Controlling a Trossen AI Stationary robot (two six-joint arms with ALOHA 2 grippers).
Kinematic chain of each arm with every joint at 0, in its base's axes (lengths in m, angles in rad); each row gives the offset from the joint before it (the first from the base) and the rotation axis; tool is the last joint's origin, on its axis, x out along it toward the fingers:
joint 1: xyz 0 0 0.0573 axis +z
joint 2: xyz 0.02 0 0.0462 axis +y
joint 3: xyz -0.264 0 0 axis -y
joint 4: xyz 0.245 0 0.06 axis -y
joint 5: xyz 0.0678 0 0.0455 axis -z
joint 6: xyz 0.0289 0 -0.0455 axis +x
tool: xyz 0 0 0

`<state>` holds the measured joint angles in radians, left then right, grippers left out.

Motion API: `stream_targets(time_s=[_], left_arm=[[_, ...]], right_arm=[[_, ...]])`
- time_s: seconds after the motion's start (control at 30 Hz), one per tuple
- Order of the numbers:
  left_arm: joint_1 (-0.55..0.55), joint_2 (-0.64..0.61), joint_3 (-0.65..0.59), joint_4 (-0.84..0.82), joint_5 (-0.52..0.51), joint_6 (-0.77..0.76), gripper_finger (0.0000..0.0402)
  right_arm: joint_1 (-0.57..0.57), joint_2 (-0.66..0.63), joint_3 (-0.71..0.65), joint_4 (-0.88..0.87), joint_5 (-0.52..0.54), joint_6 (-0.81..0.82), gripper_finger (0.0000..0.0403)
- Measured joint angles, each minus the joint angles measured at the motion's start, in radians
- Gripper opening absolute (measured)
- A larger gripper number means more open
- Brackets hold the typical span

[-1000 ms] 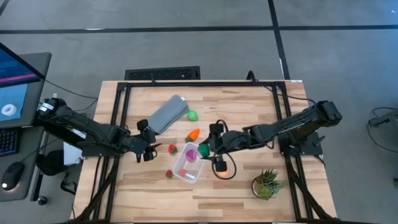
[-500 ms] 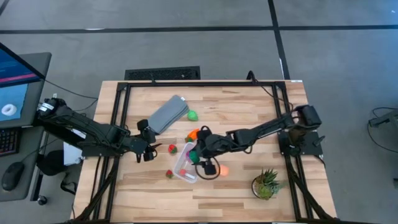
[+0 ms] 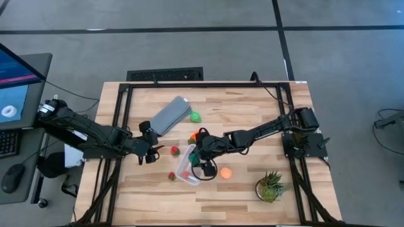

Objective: Pick and placing Produce into tupperware
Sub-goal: Put the green bell pepper into the transparent bin

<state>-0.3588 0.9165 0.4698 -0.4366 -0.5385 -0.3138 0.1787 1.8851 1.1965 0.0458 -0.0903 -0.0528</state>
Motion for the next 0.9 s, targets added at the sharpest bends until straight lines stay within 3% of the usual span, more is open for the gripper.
stream_targets(time_s=[0.9], left_arm=[[0.000,0.000,0.000,0.001,0.000,0.000,0.0210]], right_arm=[[-0.018,0.000,0.000,-0.054,-0.021,0.037,0.0287]])
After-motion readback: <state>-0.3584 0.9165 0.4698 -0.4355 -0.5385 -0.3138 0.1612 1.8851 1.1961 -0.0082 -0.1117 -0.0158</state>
